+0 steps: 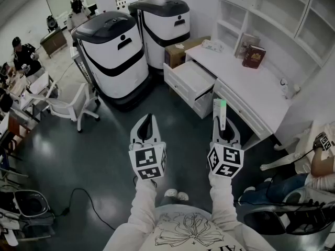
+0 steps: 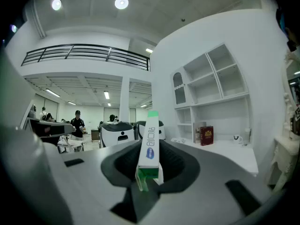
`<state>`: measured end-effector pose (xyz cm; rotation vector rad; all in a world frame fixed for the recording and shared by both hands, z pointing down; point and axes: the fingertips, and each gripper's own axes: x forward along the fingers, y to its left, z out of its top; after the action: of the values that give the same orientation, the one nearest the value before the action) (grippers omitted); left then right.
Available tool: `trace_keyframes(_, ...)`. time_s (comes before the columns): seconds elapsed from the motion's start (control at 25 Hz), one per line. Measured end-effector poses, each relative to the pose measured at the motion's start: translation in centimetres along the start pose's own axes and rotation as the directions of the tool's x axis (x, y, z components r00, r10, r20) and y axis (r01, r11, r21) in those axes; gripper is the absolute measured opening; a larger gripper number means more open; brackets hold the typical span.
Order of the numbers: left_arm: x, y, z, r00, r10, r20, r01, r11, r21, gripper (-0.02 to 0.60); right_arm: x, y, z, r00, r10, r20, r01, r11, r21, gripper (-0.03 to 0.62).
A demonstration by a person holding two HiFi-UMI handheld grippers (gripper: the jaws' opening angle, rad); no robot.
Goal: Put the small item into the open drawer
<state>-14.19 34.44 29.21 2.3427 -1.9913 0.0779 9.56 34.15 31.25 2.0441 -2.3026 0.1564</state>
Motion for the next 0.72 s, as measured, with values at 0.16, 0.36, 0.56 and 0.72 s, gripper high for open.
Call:
trace_keyframes(0.16,0.6,-0.1,-0.2,1.0,-0.006,-0.003,0.006,1.0,0.003,0.008,0.7,0.0,-0.2,1.0,0.003,-0.002,-0.003,1.0,-0.002,0.092)
trace_keyframes(0.36,1.2,0.4,-0.1,1.0,-0.01,-0.004,0.01,1.0,0.018,0.008,1.3,0.5,-0.4,1.0,0.002,-0.01,-0.002,1.0,-0.001,0.092)
trace_keyframes(0.56,1.8,1.3,-0.4,1.0,-0.016,-0.004,0.016,1.0,0.021,0.008,2.0,1.6,-0.8,1.0,0.01,-0.009,-0.01,1.0,0.008,0.092)
trace_keyframes(0.72,2.8,1.9,-0.9,1.0,-0.03,-0.009,0.03,0.999,0.026,0.008,3.0,2.0,-1.1,1.0,0.002,-0.006,-0.002,1.0,0.014,0.094)
